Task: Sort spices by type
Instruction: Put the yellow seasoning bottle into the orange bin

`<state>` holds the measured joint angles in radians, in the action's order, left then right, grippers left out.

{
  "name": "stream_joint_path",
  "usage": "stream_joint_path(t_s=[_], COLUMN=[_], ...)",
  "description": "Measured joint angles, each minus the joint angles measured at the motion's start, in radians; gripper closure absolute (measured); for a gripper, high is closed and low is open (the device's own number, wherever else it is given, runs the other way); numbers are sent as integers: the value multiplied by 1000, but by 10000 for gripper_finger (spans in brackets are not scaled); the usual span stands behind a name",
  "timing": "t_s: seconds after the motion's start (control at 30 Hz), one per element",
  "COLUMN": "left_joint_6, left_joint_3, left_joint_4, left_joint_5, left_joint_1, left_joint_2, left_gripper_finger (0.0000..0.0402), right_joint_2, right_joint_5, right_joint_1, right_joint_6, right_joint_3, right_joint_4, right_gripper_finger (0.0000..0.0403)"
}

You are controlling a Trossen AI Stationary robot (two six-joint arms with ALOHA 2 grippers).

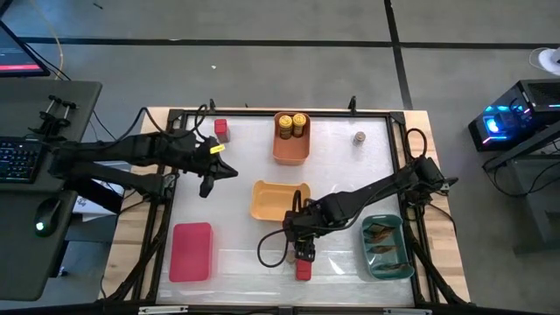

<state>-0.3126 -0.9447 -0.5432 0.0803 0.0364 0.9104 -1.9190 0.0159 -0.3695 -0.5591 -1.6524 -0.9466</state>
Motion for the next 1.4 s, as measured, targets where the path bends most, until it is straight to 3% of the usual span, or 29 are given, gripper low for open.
stream_joint_path(t_s=[0.73,1.0,1.27,1.4], left_joint_6=[-2,-3,-8,-8], left_joint_3=[17,17,17,16], left_joint_4=[49,48,47,47], left_joint_5=[2,2,2,-5], left_joint_1=[0,0,0,2], left_joint_2=[0,0,0,0], left_gripper_finger=[402,402,402,402], right_joint_2=[-92,-92,-88,-85], right_joint_5=[-9,-11,-49,33], right_joint_1=[-5,-5,-5,12], right_joint_6=[44,42,168,239], right_joint_3=[2,-13,-255,-425], right_joint_4=[9,-18,-269,-417], right_gripper_finger=[102,181,181,181])
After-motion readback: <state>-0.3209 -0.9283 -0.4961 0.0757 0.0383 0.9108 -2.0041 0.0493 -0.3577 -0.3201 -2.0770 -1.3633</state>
